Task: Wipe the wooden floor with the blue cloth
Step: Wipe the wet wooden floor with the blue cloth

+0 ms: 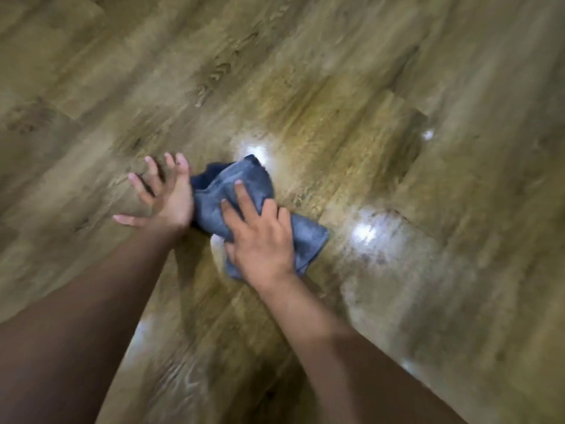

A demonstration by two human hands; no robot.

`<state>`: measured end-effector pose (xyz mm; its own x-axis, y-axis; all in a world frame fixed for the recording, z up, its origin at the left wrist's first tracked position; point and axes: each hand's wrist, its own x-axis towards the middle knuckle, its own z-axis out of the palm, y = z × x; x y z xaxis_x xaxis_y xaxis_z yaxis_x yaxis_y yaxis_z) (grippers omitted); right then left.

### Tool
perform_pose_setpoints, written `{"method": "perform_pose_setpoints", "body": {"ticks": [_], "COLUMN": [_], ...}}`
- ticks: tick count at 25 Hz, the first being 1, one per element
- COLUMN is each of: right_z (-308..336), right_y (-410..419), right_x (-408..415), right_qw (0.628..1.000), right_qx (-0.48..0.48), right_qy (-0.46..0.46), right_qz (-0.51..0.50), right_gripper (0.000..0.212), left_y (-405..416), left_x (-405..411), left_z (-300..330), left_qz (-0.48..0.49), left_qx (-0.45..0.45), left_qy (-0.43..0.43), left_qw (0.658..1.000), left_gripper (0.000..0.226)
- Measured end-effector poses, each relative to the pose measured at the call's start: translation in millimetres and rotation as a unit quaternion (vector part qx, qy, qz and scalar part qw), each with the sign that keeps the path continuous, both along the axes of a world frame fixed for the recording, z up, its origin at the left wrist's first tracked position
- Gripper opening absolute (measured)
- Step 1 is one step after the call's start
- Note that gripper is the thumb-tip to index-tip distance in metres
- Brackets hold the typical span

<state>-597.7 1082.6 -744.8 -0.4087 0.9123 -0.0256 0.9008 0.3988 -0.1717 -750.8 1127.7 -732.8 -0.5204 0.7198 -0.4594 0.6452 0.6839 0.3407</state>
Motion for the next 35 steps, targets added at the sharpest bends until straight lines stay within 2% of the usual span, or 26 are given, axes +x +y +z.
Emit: {"method": "perform_pose_setpoints", "body": {"ticks": [3,5,8,10,12,16,18,20,25,29,31,32,35], "right_z": [-5.3,-7.2,-6.7,-4.8,-2.0,4.4,8.0,7.6,-6.5,-3.6,-4.2,-4.8,-5.1], "right_y": [-40.9,-66.6,-104.2,-135.2,-173.2,-275.2,-318.2,-343.2,-353.6,-337.8,-314.8,-299.3,-248.8], "right_x": [52.9,105.4,200.8,267.7,333.4,451.6,500.5,542.7,602.5,645.8,675.5,684.7,675.4], "right_qw": [1.0,0.999,0.992,0.981,0.964,0.919,0.895,0.877,0.875,0.862,0.833,0.806,0.676], "right_qx": [0.005,0.01,0.013,0.008,0.002,-0.012,-0.019,-0.02,-0.007,0.025,0.033,0.028,0.031], "right_qy": [-0.003,-0.01,-0.03,-0.056,-0.069,-0.069,-0.074,-0.079,-0.077,-0.064,-0.071,-0.063,-0.075], "right_qz": [-0.002,-0.038,-0.124,-0.186,-0.255,-0.388,-0.44,-0.474,-0.478,-0.503,-0.548,-0.588,-0.733], "right_gripper": [0.061,0.06,0.063,0.068,0.07,0.066,0.066,0.067,0.068,0.063,0.062,0.062,0.057], "left_y": [-2.9,-19.3,-48.1,-67.0,-85.1,-120.5,-126.5,-119.4,-64.6,-52.2,-52.0,-52.3,-49.4], "left_x": [32.3,94.3,194.1,258.8,321.9,437.8,479.6,509.0,555.4,563.7,563.9,563.3,565.7], "left_z": [-4.0,-3.5,1.3,1.5,0.2,-1.5,-4.0,-8.1,-28.1,-47.1,-50.3,-49.9,-45.3], "left_qz": [0.067,-0.056,-0.256,-0.342,-0.438,-0.586,-0.619,-0.627,-0.628,-0.588,-0.584,-0.585,-0.584], "left_qx": [0.096,0.164,0.238,0.236,0.196,0.071,0.05,0.062,0.158,0.241,0.265,0.268,0.259], "left_qy": [0.029,0.022,-0.06,-0.097,-0.096,-0.04,-0.016,-0.006,0.023,0.057,0.053,0.054,0.056], "left_qw": [0.993,0.985,0.935,0.904,0.872,0.806,0.784,0.777,0.762,0.77,0.765,0.764,0.767], "left_gripper": [0.057,0.052,0.049,0.052,0.057,0.082,0.082,0.075,0.06,0.052,0.049,0.048,0.046]}}
